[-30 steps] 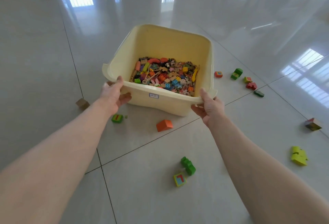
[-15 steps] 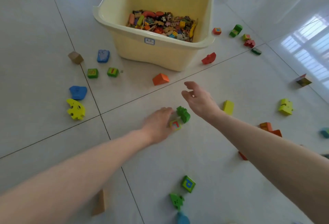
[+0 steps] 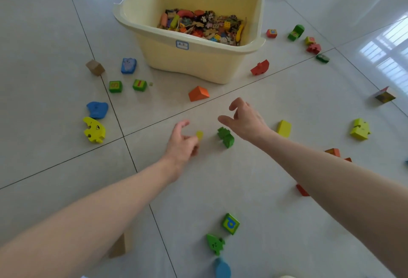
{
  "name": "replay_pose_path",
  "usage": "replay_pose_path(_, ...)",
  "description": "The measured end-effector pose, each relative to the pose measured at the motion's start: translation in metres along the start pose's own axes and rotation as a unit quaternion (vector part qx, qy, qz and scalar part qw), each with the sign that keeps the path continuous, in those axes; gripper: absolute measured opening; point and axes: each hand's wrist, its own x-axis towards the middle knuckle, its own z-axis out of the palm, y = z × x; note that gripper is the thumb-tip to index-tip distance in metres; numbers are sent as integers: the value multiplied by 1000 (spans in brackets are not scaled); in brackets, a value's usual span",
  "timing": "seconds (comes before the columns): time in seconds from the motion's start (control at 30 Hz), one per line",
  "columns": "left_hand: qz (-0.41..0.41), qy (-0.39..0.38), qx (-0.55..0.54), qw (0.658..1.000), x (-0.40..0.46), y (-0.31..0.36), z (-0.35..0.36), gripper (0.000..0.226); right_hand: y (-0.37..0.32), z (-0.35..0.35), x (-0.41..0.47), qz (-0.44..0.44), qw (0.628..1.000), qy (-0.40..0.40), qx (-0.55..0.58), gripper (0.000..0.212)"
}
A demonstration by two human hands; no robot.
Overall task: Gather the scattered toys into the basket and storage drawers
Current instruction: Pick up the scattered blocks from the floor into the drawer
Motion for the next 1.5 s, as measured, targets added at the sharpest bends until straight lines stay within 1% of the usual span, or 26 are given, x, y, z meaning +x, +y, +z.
replay_pose_path(0.07, -106, -25, -221, 969, -3, 18, -13, 32, -1, 3, 0, -11, 999, -44, -22, 53)
replay_pose_path(0.1, -128, -43, -281, 950, -7, 27, -20, 32, -1, 5, 0, -18, 996, -75, -38, 54)
replay_pose_path(0.17, -140, -72, -337, 928, -12, 36, -29, 27, 0, 12, -2, -45, 987, -130, -87, 46)
replay_pose_path(0.2, -145, -78, -333, 928, -14, 39, -31, 24, 0, 14, -3, -60, 982, -143, -112, 39)
replay_pose_path(0.27, -138, -78, -247, 956, -21, 39, -30, 21, -1, 16, -10, -61, 981, -150, -108, 27)
replay_pose_path(0.33, -79, -103, -64, 990, -30, 33, -28, 22, 0, 14, -17, -27, 984, -174, -11, 22)
replay_pose_path(0.37, -40, -131, 39, 990, -38, 25, -25, 25, 2, 13, -23, -4, 980, -190, 54, 22)
replay_pose_path(0.4, -1, -162, 135, 978, -45, 17, -23, 26, 3, 10, -28, 15, 973, -201, 113, 22)
replay_pose_path(0.47, 67, -234, 298, 923, -60, 0, -13, 19, 10, 4, -43, 40, 957, -210, 198, 25)
replay_pose_path(0.5, 97, -270, 373, 882, -66, -9, -7, 16, 15, 1, -53, 54, 948, -206, 235, 26)
replay_pose_path(0.6, 178, -324, 550, 749, -75, -34, 15, 33, 27, -5, -77, 124, 912, -171, 353, 28)
replay_pose_path(0.67, 220, -338, 601, 691, -76, -45, 29, 44, 32, -9, -91, 168, 894, -127, 394, 26)
replay_pose_path(0.8, 297, -375, 687, 547, -71, -57, 43, 47, 38, -12, -115, 191, 902, -102, 373, 32)
replay_pose_path(0.83, 305, -383, 696, 526, -70, -59, 43, 44, 38, -12, -120, 189, 909, -100, 358, 30)
replay_pose_path(0.87, 310, -387, 696, 520, -69, -62, 42, 41, 38, -11, -125, 181, 918, -99, 338, 28)
replay_pose_path(0.9, 309, -384, 689, 531, -68, -64, 42, 37, 37, -10, -130, 171, 929, -99, 314, 26)
replay_pose_path(0.93, 302, -371, 677, 560, -67, -66, 40, 36, 36, -7, -134, 159, 939, -103, 289, 25)
replay_pose_path(1.0, 255, -322, 642, 647, -62, -63, 35, 36, 34, 1, -140, 139, 959, -109, 222, 22)
replay_pose_path(1.07, 184, -276, 588, 738, -56, -55, 28, 36, 30, 9, -146, 109, 982, -99, 117, 18)
replay_pose_path(1.13, 93, -232, 446, 859, -50, -45, 17, 31, 25, 17, -155, 1, 993, -107, -50, 12)
replay_pose_path(1.17, 50, -203, 367, 907, -47, -40, 12, 29, 22, 23, -162, -82, 980, -134, -125, 12)
replay_pose_path(1.2, 21, -174, 312, 934, -46, -34, 5, 29, 19, 29, -170, -167, 952, -182, -179, 19)
replay_pose_path(1.27, -15, -139, 239, 961, -47, -24, -6, 31, 13, 45, -184, -304, 868, -278, -276, 36)
replay_pose_path(1.37, -45, -126, 145, 980, -56, -13, -19, 32, 19, 72, -194, -441, 748, -342, -359, 52)
replay_pose_path(1.43, -46, -117, 122, 984, -62, -10, -24, 32, 24, 83, -193, -475, 700, -338, -413, 53)
replay_pose_path(1.5, -48, -107, 100, 988, -67, -8, -25, 33, 26, 87, -188, -517, 678, -298, -429, 40)
